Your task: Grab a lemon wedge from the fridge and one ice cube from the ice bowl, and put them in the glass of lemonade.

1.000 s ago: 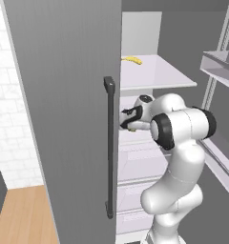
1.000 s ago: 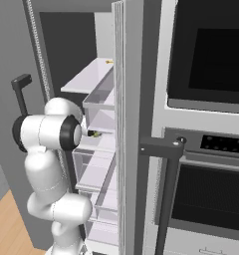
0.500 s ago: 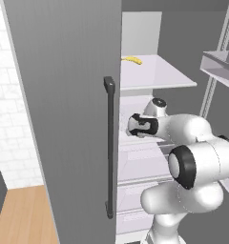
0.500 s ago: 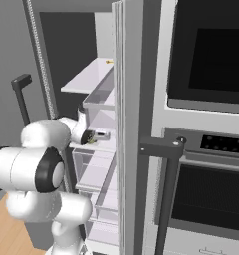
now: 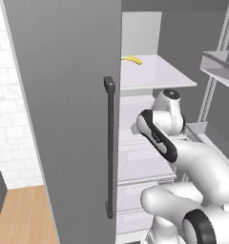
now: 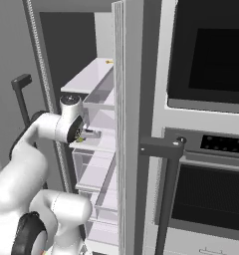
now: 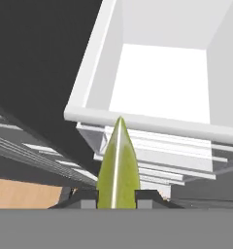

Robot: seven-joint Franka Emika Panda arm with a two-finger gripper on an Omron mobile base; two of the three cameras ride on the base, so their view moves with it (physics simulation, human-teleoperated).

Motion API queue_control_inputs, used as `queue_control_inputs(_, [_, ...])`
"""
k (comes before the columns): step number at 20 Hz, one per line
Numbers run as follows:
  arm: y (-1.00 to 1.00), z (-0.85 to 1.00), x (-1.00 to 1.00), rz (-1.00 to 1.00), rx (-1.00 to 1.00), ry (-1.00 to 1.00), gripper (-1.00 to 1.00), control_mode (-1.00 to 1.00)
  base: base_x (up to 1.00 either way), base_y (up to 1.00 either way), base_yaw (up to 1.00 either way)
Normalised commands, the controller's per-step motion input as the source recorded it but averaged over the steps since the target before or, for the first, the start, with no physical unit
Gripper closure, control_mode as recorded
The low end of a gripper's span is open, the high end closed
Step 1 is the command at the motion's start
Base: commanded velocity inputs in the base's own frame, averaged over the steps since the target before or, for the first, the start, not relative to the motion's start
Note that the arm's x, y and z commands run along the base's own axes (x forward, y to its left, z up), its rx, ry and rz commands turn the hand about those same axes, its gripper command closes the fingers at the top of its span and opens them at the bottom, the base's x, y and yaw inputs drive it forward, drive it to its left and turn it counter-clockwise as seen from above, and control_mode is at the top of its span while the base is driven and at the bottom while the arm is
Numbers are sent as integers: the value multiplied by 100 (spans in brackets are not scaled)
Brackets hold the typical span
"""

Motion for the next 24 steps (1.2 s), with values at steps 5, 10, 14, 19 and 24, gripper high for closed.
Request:
queue_control_inputs(5, [6, 73, -92, 0, 0, 8, 100, -100, 0, 0, 0])
queue_control_inputs(10, [15, 63, -100, 0, 0, 0, 100, -100, 0, 0, 0])
queue_control_inputs(14, [4, 36, -100, 0, 0, -2, 100, -100, 0, 0, 0])
queue_control_inputs(19, [0, 0, -48, 0, 0, -4, 100, -100, 0, 0, 0])
queue_control_inputs(24, [0, 0, 0, 0, 0, 0, 100, -100, 0, 0, 0])
